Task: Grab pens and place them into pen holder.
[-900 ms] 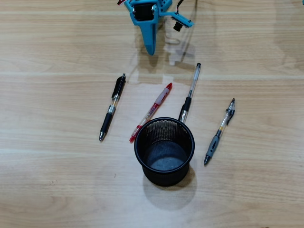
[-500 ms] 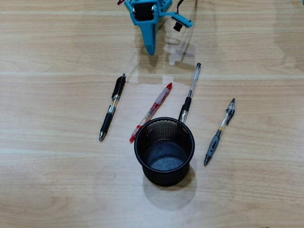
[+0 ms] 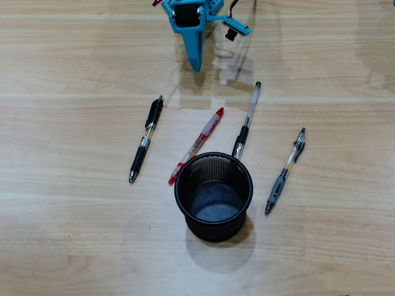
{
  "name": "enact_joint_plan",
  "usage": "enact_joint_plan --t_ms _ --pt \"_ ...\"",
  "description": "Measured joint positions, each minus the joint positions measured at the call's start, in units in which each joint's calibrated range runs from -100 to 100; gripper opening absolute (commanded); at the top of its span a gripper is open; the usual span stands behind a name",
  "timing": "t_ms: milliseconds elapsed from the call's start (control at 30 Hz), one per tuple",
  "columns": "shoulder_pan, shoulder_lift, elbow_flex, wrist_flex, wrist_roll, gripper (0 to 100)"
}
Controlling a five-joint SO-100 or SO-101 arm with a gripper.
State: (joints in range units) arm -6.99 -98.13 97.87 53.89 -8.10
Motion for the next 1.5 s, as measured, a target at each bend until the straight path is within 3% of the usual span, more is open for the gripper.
enact_joint_plan --t_ms 1033,1200,1500 --pt "0.0 0.0 0.0 0.0 -0.05 2" --pt "0.0 0.0 -4.08 2.51 -5.82 2" --pt "7.94 -0.68 -23.97 17.65 -13.61 2"
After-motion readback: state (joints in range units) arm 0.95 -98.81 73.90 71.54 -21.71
